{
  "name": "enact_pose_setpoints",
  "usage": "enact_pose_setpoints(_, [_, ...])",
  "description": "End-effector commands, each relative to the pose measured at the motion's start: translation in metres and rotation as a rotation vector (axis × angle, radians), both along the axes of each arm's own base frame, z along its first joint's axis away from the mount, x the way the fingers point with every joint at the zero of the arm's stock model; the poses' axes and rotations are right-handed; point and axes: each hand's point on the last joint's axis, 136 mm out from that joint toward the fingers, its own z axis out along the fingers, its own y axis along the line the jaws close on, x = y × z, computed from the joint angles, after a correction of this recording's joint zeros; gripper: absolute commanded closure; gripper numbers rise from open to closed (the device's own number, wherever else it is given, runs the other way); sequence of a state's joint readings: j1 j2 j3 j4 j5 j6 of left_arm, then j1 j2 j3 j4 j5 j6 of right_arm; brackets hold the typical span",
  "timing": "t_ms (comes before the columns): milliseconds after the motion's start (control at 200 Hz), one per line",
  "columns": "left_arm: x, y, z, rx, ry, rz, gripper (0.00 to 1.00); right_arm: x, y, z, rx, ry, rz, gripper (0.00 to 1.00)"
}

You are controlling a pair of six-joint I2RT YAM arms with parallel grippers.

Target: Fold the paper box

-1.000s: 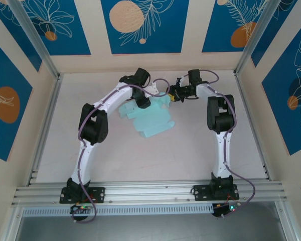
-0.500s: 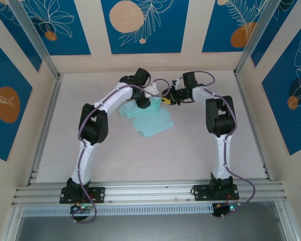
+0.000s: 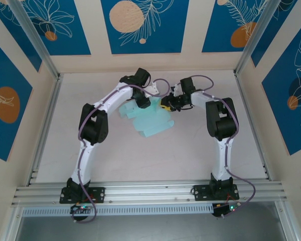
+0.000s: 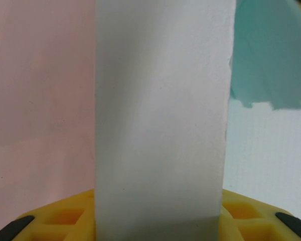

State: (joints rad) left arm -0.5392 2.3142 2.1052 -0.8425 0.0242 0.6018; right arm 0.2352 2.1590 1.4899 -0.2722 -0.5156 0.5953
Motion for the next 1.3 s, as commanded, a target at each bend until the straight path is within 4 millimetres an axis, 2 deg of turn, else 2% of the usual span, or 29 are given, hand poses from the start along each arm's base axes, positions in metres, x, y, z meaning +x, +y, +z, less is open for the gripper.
enact_pose_setpoints(0, [-0.008, 0.000, -0.011, 0.029, 0.026, -0.009, 0.59, -0.003, 0.009, 0.008, -0.013, -0.079, 0.050, 0.70])
enact_pose_setpoints(220, [-0.009, -0.001, -0.015, 0.029, 0.035, -0.019, 0.59, 0.004, 0.011, 0.002, -0.061, -0.150, 0.062, 0.67])
enact_pose_setpoints(480, [-0.010, -0.002, -0.013, 0.030, 0.033, -0.033, 0.59, 0.019, 0.004, -0.002, -0.140, -0.232, 0.026, 0.66])
enact_pose_setpoints(715, [-0.011, 0.000, -0.011, 0.035, 0.032, -0.039, 0.59, 0.029, 0.005, 0.006, -0.147, -0.292, 0.017, 0.52])
enact_pose_setpoints(835, [-0.011, -0.001, -0.011, 0.034, 0.032, -0.042, 0.59, 0.034, 0.005, 0.010, -0.153, -0.325, 0.015, 0.51])
enact_pose_setpoints(1000, [-0.011, -0.001, -0.010, 0.033, 0.031, -0.041, 0.59, 0.035, 0.016, 0.022, -0.096, -0.416, 0.073, 0.51])
enact_pose_setpoints(1295, [-0.007, -0.003, -0.013, 0.029, 0.031, -0.028, 0.59, 0.037, 0.023, 0.027, -0.088, -0.523, 0.103, 0.52])
